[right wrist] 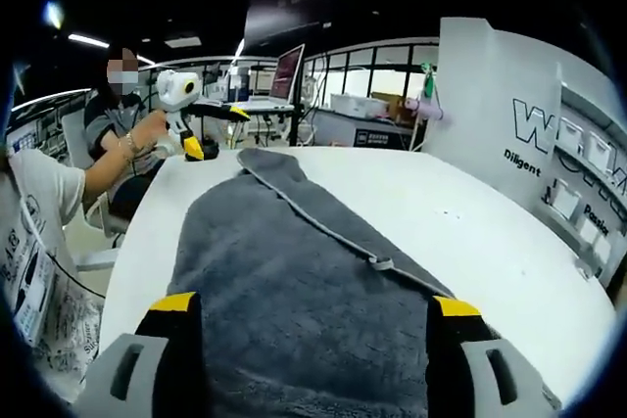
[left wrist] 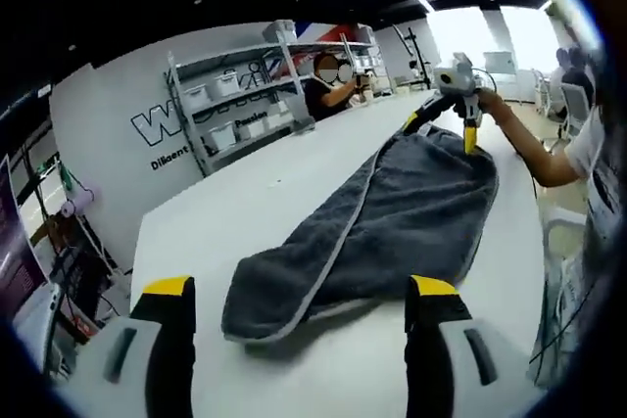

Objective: Fold the towel on the table until its edges align and the towel forms a compact rectangular stack.

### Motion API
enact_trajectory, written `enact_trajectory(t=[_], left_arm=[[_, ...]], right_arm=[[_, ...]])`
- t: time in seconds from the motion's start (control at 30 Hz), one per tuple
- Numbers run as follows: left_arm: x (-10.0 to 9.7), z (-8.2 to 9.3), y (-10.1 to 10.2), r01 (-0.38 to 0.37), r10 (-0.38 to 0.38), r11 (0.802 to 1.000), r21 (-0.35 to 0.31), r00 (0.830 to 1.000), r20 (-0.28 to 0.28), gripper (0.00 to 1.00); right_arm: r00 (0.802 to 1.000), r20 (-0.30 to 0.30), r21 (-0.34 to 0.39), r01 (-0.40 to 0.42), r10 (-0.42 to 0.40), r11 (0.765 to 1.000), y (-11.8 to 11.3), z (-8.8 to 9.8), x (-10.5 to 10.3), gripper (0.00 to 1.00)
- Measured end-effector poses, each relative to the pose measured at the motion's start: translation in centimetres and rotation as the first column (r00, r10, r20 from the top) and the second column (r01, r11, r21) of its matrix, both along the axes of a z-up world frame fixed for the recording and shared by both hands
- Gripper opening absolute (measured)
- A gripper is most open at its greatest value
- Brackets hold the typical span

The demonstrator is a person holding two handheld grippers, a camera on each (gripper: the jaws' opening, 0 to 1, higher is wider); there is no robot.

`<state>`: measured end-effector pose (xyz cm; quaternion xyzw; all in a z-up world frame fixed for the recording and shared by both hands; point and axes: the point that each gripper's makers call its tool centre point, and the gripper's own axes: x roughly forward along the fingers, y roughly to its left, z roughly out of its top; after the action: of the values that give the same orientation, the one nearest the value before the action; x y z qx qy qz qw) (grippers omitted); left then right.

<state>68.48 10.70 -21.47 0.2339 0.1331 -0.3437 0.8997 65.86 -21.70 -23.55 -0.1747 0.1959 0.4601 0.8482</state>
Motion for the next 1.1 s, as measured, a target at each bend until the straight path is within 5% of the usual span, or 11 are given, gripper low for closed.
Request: enact_trajectory(t=[0.2, 0.33, 0.53, 0.7, 1.1], left_arm=[[2.0, -1.8, 2.3, -0.027, 0.028, 0.999, 0.032, 1.0, -0.012, 0.78], [2.8, -3.0, 3.5, -0.026, 0.026, 0.992, 0.127, 1.0, 0.001, 0.68], [3.1, -2.9, 3.3, -0.016, 0.008, 0.987, 0.157, 0.999, 0.052, 0.62], [3.1, -2.5, 2.8, 0.024, -0.041, 0.982, 0.185, 0.995, 0.091, 0.32], [2.7, -4.2, 3.1, 0.054, -0.078, 0.943, 0.328, 0.995, 0.06, 0.32]], right_arm=[[1.0, 0.004, 0.005, 0.0, 0.0, 1.0, 0.1, 0.0, -0.2, 0.99], [1.0, 0.011, 0.003, -0.001, 0.001, 1.0, 0.1, 0.1, -0.3, 0.95], [1.0, 0.018, 0.01, -0.012, 0.012, 1.0, 0.3, 0.5, -0.3, 0.94], [1.0, 0.01, 0.0, -0.022, 0.022, 1.0, 0.5, 0.1, -0.5, 0.92], [1.0, 0.009, -0.002, -0.024, 0.024, 1.0, 0.4, 0.1, -0.5, 0.92]])
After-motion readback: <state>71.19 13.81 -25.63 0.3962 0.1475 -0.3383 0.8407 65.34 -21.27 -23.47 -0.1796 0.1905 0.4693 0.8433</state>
